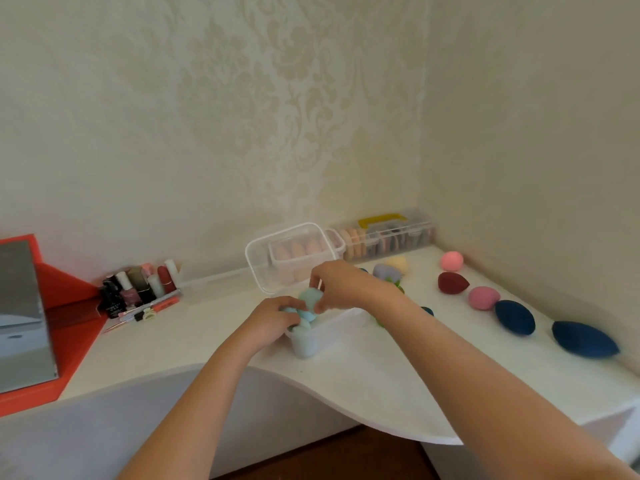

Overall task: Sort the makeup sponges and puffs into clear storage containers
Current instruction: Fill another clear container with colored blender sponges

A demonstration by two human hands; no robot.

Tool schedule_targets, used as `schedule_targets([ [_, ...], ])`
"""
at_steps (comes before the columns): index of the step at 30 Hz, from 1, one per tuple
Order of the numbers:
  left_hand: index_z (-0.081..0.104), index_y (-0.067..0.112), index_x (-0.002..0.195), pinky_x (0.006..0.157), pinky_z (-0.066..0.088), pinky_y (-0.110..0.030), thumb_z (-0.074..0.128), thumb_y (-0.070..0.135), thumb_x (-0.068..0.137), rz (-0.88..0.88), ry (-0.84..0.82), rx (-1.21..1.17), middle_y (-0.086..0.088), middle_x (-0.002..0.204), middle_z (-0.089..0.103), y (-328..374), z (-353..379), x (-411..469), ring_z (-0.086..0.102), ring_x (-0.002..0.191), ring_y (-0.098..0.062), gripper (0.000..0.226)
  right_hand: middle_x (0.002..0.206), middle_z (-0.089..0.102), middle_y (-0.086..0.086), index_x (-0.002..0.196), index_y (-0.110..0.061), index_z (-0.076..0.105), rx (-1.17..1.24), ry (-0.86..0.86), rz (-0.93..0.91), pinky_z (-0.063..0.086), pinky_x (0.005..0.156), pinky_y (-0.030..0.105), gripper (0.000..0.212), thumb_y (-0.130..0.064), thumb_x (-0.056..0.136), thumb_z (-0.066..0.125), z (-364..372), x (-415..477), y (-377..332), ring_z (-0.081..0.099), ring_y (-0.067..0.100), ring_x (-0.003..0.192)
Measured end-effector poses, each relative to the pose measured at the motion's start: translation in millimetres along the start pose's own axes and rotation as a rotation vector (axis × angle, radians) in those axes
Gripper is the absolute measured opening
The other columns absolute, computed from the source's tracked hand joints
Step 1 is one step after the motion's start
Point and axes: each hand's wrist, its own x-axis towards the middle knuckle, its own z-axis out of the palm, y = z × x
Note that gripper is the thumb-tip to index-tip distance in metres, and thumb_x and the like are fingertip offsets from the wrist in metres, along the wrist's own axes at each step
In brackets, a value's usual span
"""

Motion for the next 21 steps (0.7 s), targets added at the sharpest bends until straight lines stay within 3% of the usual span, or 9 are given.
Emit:
schedule_targets([
  [3, 0.065, 0.027, 0.097, 0.071, 0.043, -0.019, 0.053, 0.004, 0.082, 0.001, -0.018, 0.028, -0.001, 0.099, 0.063, 2.6, -0.4, -1.6, 0.056, 0.087, -0.014, 0.031, 0.118, 0.063, 0.014, 0.122, -0.003, 0.054, -0.007, -0.078, 0.051, 0.041, 0.064, 0.026, 0.044, -0.018, 0.083, 0.070, 14.3, 9.1, 5.8, 0.062, 0.027, 0.105],
  [7, 0.064, 0.031, 0.098, 0.077, 0.044, -0.024, 0.053, 0.006, 0.082, -0.006, -0.030, 0.039, -0.001, 0.104, 0.061, 0.1, -1.4, -1.1, 0.057, 0.090, -0.014, 0.031, 0.121, 0.056, 0.013, 0.130, -0.006, 0.041, 0.000, -0.056, 0.080, 0.039, 0.071, 0.028, 0.055, -0.018, 0.083, 0.068, 27.8, 16.5, 10.0, 0.055, 0.026, 0.106],
  [12, 0.060, 0.032, 0.102, 0.073, 0.042, -0.026, 0.054, 0.007, 0.082, 0.033, -0.043, 0.026, -0.005, 0.107, 0.060, -1.2, -2.0, -2.0, 0.054, 0.084, -0.017, 0.032, 0.117, 0.059, 0.011, 0.127, -0.008, 0.042, 0.009, -0.104, 0.071, 0.039, 0.061, 0.025, 0.059, -0.024, 0.080, 0.073, 29.8, 24.4, 5.9, 0.056, 0.023, 0.098],
  [15, 0.058, 0.035, 0.109, 0.076, 0.043, -0.024, 0.060, 0.019, 0.076, 0.049, -0.079, -0.050, -0.004, 0.116, 0.056, -4.9, -4.1, -4.2, 0.056, 0.094, -0.016, 0.036, 0.116, 0.061, 0.011, 0.126, -0.008, 0.042, 0.021, -0.156, 0.074, 0.040, 0.061, 0.025, 0.059, -0.023, 0.079, 0.073, 30.5, 29.6, 6.2, 0.055, 0.022, 0.091],
  [18, 0.064, 0.033, 0.102, 0.080, 0.045, -0.023, 0.067, 0.016, 0.080, 0.041, -0.088, -0.111, 0.000, 0.118, 0.059, -6.2, -2.1, -0.7, 0.058, 0.104, -0.015, 0.028, 0.114, 0.064, 0.012, 0.125, -0.007, 0.044, 0.091, -0.186, 0.095, 0.042, 0.069, 0.026, 0.052, -0.016, 0.080, 0.069, 30.1, 33.2, 9.0, 0.054, 0.021, 0.087],
  [21, 0.068, 0.033, 0.089, 0.079, 0.048, -0.025, 0.071, 0.008, 0.075, -0.026, -0.001, -0.134, 0.000, 0.109, 0.065, -3.3, 3.9, 5.3, 0.061, 0.098, -0.018, 0.029, 0.115, 0.062, 0.013, 0.126, -0.006, 0.043, 0.100, -0.154, 0.095, 0.037, 0.057, 0.022, 0.052, -0.016, 0.082, 0.069, 34.5, 33.6, 8.4, 0.052, 0.021, 0.086],
])
